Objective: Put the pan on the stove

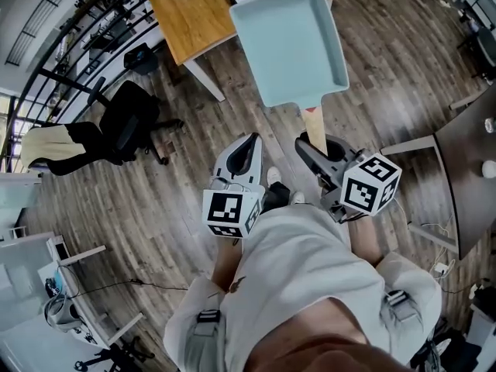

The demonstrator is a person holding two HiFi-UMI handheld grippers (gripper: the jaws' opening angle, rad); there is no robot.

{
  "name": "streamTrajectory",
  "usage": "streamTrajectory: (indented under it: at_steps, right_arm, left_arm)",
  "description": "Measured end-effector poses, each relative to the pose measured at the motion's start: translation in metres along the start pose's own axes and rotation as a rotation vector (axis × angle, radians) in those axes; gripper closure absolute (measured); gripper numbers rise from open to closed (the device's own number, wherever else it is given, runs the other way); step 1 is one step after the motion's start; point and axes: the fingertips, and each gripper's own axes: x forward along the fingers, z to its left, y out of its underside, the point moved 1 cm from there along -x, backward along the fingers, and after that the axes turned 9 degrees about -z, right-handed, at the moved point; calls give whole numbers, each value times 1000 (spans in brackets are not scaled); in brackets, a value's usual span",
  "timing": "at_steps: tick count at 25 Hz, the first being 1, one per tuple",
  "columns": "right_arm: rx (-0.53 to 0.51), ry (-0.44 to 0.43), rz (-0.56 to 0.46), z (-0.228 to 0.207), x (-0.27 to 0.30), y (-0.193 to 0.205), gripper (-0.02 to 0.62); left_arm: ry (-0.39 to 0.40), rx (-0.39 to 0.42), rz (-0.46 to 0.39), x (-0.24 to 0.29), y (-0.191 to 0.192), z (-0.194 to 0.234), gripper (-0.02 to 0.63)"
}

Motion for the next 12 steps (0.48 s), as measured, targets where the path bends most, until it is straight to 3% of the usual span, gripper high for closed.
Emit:
streamTrajectory:
  at_steps: [12]
  right_arm:
    - [10,68,24,-27,76,-19,517]
  left_arm:
    - [53,-23,16,59,-2,71,586]
